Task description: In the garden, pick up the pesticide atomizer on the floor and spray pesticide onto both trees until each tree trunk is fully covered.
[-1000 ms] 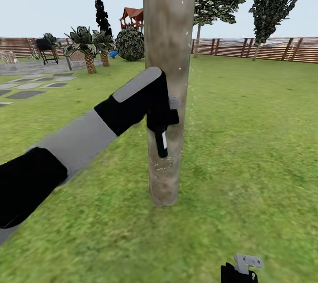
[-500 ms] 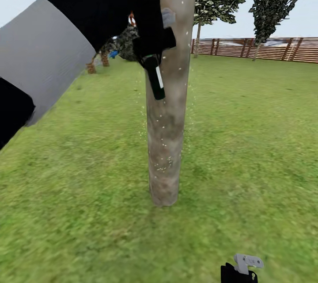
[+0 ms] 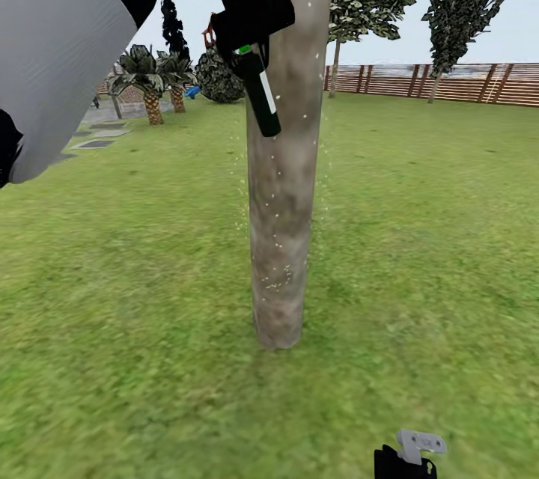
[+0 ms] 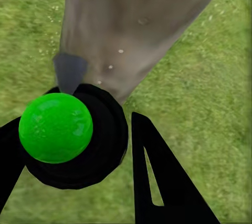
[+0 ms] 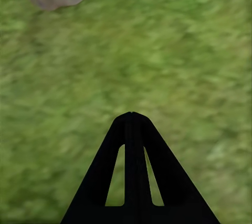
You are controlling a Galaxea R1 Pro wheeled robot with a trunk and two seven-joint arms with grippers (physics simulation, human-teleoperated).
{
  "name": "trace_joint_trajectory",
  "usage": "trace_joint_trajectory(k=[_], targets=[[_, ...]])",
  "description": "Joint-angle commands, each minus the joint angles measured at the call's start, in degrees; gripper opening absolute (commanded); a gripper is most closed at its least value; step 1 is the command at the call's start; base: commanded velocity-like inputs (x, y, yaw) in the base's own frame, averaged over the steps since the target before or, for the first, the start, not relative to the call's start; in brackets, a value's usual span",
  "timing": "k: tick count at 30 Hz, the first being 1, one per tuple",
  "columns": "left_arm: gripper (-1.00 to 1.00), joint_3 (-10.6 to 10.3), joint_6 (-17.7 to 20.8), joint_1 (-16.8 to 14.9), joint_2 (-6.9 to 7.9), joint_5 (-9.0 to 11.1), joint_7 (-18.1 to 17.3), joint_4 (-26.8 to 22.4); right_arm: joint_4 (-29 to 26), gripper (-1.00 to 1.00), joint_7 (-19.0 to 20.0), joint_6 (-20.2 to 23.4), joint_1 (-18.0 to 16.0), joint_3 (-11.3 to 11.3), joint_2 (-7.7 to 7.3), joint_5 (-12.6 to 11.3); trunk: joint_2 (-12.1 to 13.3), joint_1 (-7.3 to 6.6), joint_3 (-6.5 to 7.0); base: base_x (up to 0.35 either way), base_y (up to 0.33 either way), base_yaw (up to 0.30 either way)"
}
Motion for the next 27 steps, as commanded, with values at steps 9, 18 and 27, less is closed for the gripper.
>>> trace_joint_trajectory(k=[9,18,27], targets=[[-1.00,-0.15,-0.14,10.46,0.00,0.30,-1.59,-0.32,-0.11,-1.00,-0.54,1.33,-0.02,0.20,0.03,-0.53,-0.02,0.00,-0.04,0.000,0.000,0.000],[-1.00,-0.21,-0.22,22.45,0.00,0.30,-2.91,-4.35,-0.11,-1.00,-0.54,1.50,-0.02,0.20,0.03,-0.53,-0.02,0.00,-0.04,0.000,0.000,0.000],[-1.00,-0.23,-1.63,37.68,0.00,0.30,-3.04,-14.10,-0.11,-1.00,-0.55,1.50,-0.02,0.27,0.03,-0.53,-0.02,0.00,-0.04,0.000,0.000,0.000]])
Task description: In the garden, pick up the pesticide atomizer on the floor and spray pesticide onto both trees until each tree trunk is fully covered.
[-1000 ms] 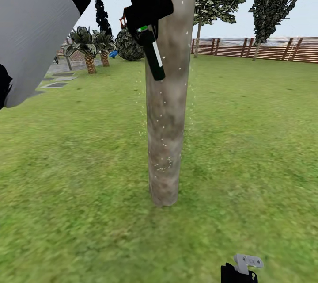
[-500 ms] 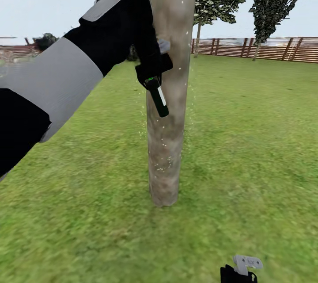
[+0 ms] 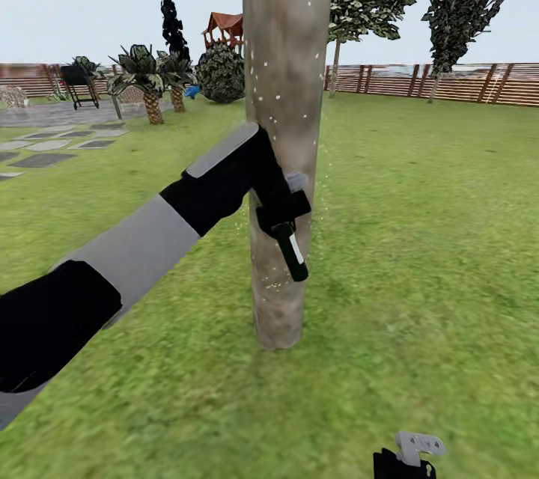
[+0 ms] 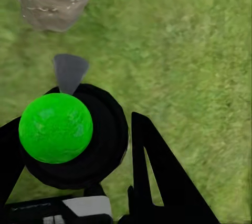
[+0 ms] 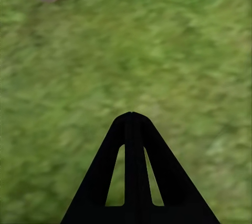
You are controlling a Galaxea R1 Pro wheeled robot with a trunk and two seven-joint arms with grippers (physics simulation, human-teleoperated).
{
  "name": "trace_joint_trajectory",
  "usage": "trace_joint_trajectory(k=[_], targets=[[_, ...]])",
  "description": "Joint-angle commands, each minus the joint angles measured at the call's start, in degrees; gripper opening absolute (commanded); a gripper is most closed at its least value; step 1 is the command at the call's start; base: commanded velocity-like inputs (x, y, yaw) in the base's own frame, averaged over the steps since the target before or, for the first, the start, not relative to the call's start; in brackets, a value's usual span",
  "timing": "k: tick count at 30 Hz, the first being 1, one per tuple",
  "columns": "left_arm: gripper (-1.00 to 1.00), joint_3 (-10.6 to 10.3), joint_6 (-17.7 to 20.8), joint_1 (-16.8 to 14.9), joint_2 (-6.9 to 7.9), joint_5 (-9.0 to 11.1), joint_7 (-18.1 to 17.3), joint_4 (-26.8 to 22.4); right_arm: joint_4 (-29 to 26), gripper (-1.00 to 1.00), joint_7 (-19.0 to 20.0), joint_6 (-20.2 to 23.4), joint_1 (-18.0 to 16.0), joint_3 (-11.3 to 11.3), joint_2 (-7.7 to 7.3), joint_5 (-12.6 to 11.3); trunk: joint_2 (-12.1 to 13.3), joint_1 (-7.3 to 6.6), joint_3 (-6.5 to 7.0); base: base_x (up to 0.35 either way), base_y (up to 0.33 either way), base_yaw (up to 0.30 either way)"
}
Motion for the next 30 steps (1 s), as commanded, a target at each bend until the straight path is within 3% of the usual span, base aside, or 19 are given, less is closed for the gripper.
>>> trace_joint_trajectory(k=[1,8,11,16,18,22,25,27,30], targets=[[-1.00,-0.07,0.56,1.65,0.00,0.20,0.45,-0.78,-0.10,-1.00,-0.56,0.05,-0.02,0.13,-0.03,-0.60,-0.03,0.00,-0.04,0.000,0.000,0.000],[-1.00,-0.42,0.58,16.37,0.00,0.20,0.44,-4.49,-0.10,-1.00,-0.55,0.05,-0.02,0.17,-0.05,-0.64,-0.03,0.00,-0.04,0.000,0.000,0.000],[-1.00,-0.50,0.60,19.64,0.00,-0.87,0.42,-4.83,-0.06,-1.00,-0.55,0.05,-0.02,0.21,-0.02,-0.64,-0.03,0.00,-0.04,0.000,0.000,0.000],[-1.00,-0.57,1.24,29.19,0.00,-11.44,-2.00,-4.97,-0.02,-1.00,-0.55,0.05,-0.02,0.22,-0.05,-0.64,-0.03,0.00,-0.04,0.000,0.000,0.000],[-1.00,-0.60,1.68,33.10,0.00,-16.94,-3.42,-4.93,-0.02,-1.00,-0.55,0.05,-0.02,0.23,-0.05,-0.64,-0.03,0.00,-0.04,0.000,0.000,0.000],[-1.00,-1.25,4.28,38.71,0.00,-23.56,-5.66,-4.88,-0.02,-1.00,-0.55,0.05,-0.02,0.25,-0.05,-0.64,-0.03,0.00,-0.04,0.000,0.000,0.000],[-1.00,-2.88,5.23,41.40,0.00,-29.04,-9.03,-4.75,-0.02,-1.00,-0.55,0.05,-0.02,0.29,-0.05,-0.64,-0.03,0.00,-0.04,0.000,0.000,0.000],[-1.00,-4.29,5.43,42.04,0.00,-31.55,-11.29,-4.67,-0.02,-1.00,-0.55,0.05,0.00,0.31,-0.05,-0.64,-0.03,0.00,-0.04,0.000,0.000,0.000],[-1.00,-5.71,5.52,42.34,0.02,-32.97,-12.78,-4.68,0.07,-1.00,-0.55,-0.01,0.17,0.31,-0.05,-0.66,-0.03,0.00,-0.04,0.000,0.000,0.000]])
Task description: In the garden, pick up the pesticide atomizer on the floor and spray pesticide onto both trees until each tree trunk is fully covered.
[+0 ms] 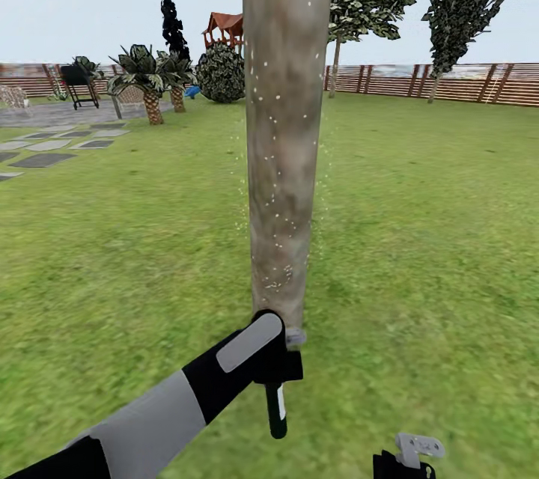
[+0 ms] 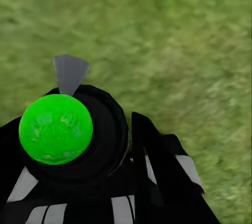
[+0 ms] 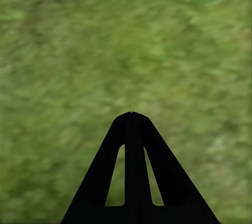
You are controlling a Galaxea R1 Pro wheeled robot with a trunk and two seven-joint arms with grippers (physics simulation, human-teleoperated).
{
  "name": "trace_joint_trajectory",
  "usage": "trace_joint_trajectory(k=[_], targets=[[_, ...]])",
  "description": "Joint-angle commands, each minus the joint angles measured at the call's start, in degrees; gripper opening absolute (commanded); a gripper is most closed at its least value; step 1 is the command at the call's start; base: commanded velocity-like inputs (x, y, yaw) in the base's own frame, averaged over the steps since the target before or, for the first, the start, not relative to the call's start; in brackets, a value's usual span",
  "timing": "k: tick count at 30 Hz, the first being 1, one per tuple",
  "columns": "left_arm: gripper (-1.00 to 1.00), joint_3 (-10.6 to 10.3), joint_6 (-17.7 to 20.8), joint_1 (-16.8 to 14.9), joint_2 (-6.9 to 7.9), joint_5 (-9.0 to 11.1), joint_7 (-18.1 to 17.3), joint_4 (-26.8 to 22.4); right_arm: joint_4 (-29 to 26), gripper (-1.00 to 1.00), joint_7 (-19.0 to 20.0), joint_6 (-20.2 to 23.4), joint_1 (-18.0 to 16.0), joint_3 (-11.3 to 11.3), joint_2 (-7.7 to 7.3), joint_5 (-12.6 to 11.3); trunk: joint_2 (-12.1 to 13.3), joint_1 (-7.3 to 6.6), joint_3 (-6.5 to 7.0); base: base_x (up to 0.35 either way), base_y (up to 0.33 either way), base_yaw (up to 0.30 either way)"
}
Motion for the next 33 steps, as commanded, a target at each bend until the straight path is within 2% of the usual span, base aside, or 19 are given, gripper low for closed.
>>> trace_joint_trajectory(k=[1,3,7,9,12,14,16,18,19,23,26,27,29,33], targets=[[-1.00,-0.37,0.58,-0.02,0.02,-0.05,0.27,-0.08,-0.05,-1.00,-0.56,0.02,0.01,0.12,-0.05,-0.57,-0.03,0.00,-0.04,0.000,0.000,0.000],[-1.00,-0.95,0.59,0.02,0.04,-0.44,0.06,-0.18,0.11,-1.00,-0.53,-0.21,0.03,0.12,-0.05,-0.60,-0.03,0.00,-0.04,0.000,0.000,0.000],[-1.00,-1.65,0.60,0.04,-0.02,-5.18,-0.79,-1.50,0.41,-1.00,-0.49,-0.50,0.07,0.13,-0.05,-0.59,-0.03,0.00,-0.04,0.000,0.000,0.000],[-1.00,-1.73,0.69,0.05,-0.02,-6.31,-0.62,-4.09,0.53,-1.00,-0.48,-0.56,0.08,0.18,-0.05,-0.61,-0.03,0.00,-0.04,0.000,0.000,0.000],[-1.00,-1.78,1.71,-0.08,-0.02,-6.68,3.31,-8.97,0.58,-1.00,-0.48,-0.59,0.10,0.20,-0.05,-0.62,-0.03,0.00,-0.04,0.000,0.000,0.000],[-1.00,-1.74,2.10,-0.76,-0.02,-6.09,6.43,-13.23,0.60,-1.00,-0.49,-0.59,0.10,0.25,-0.04,-0.59,-0.03,0.00,-0.04,0.000,0.000,0.000],[-1.00,-1.72,2.24,-2.66,-0.02,-2.92,10.13,-17.00,0.60,-1.00,-0.54,-0.58,0.08,0.29,-0.02,-0.60,-0.03,0.00,-0.04,0.000,0.000,0.000],[-1.00,-1.71,2.12,-5.68,-0.02,1.80,14.02,-19.73,0.60,-1.00,-0.55,-0.56,0.07,0.38,0.01,-0.62,-0.03,0.00,-0.04,0.000,0.000,0.000],[-1.00,-1.71,1.95,-8.43,-0.02,4.86,15.58,-20.80,0.60,-1.00,-0.56,-0.53,0.09,0.42,0.02,-0.62,-0.03,0.00,-0.04,0.000,0.000,0.000],[-1.00,-1.62,1.65,-15.90,-0.02,11.31,17.02,-21.49,0.61,-1.00,-0.56,-0.52,0.13,0.49,0.03,-0.63,-0.03,0.00,-0.04,0.000,0.000,0.000],[-1.00,-1.56,1.55,-23.17,-0.02,16.95,17.28,-20.39,0.61,-1.00,-0.56,-0.51,0.13,0.58,0.03,-0.63,-0.03,0.00,-0.04,0.000,0.000,0.000],[-1.00,-1.54,1.49,-27.36,-0.02,19.80,17.28,-18.77,0.61,-1.00,-0.58,-0.51,0.13,0.61,0.03,-0.63,-0.03,0.00,-0.04,0.000,0.000,0.000],[-1.00,-1.53,1.43,-33.83,-0.02,24.04,17.24,-15.82,0.61,-1.00,-0.63,-0.51,0.12,0.63,0.03,-0.60,-0.03,0.00,-0.04,0.000,0.000,0.000],[-1.00,-1.53,1.47,-43.48,-0.02,30.09,17.22,-11.98,0.59,-1.00,-0.65,-0.51,0.12,0.69,0.06,-0.55,-0.03,0.00,-0.04,0.000,0.000,0.000]])
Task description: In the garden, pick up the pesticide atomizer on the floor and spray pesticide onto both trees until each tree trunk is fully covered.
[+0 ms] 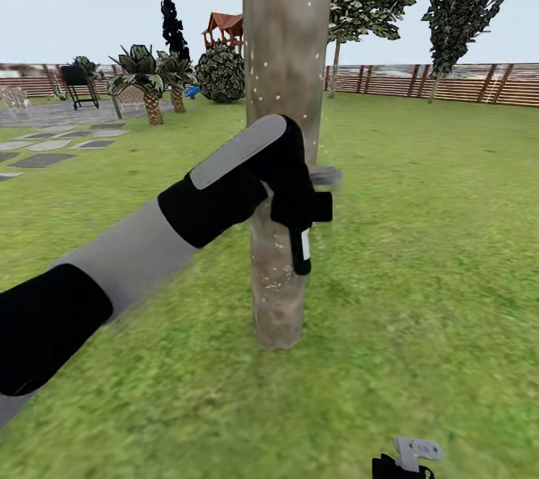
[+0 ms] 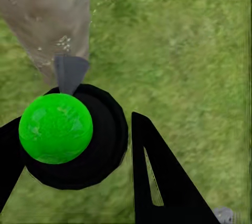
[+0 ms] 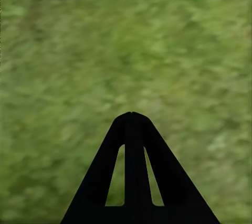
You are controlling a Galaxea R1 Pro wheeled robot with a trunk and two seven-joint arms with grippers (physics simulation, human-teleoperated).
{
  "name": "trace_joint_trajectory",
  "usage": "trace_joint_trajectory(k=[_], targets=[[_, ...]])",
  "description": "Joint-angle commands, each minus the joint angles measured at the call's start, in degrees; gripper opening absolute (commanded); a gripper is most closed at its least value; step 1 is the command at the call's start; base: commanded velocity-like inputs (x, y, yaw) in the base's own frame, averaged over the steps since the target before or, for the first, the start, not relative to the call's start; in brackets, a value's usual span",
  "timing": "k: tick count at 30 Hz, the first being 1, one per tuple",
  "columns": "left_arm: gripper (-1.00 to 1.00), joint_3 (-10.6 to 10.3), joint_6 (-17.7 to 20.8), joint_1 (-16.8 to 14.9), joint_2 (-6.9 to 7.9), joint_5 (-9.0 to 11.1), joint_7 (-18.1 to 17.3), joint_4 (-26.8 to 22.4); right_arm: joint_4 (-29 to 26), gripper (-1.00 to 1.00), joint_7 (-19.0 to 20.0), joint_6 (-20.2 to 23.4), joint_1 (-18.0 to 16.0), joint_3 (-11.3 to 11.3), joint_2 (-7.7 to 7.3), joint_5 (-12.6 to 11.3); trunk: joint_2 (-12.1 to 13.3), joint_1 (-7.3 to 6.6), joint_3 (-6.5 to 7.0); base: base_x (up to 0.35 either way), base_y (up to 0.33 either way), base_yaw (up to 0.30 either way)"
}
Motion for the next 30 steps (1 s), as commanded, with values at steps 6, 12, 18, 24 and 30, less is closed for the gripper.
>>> trace_joint_trajectory(k=[6,12,18,24,30], targets=[[-1.00,0.12,0.75,-8.97,-0.02,3.57,0.56,2.70,-0.17,-1.00,-0.55,0.05,-0.03,0.14,-0.07,-0.53,-0.02,0.01,-0.06,0.000,0.000,0.000],[-1.00,0.31,0.62,-15.14,-0.02,3.57,0.56,4.56,-0.18,-1.00,-0.55,0.05,-0.02,0.16,-0.03,-0.53,-0.02,0.01,-0.06,0.000,0.000,0.000],[-1.00,0.46,0.51,-17.40,-0.02,3.57,0.54,5.10,-0.26,-1.00,-0.55,0.05,-0.01,0.13,-0.06,-0.53,-0.02,0.01,-0.06,0.000,0.000,0.000],[-1.00,0.50,-0.46,-16.06,-0.02,3.57,0.10,4.58,-0.44,-1.00,-0.55,0.02,-0.04,0.08,-0.08,-0.53,-0.02,0.01,-0.06,0.000,0.000,0.000],[-1.00,0.35,-0.83,-4.04,-0.02,3.31,0.13,2.92,-0.72,-1.00,-0.55,0.05,-0.08,0.00,-0.08,-0.53,-0.02,0.01,0.00,0.000,0.000,-0.037]])
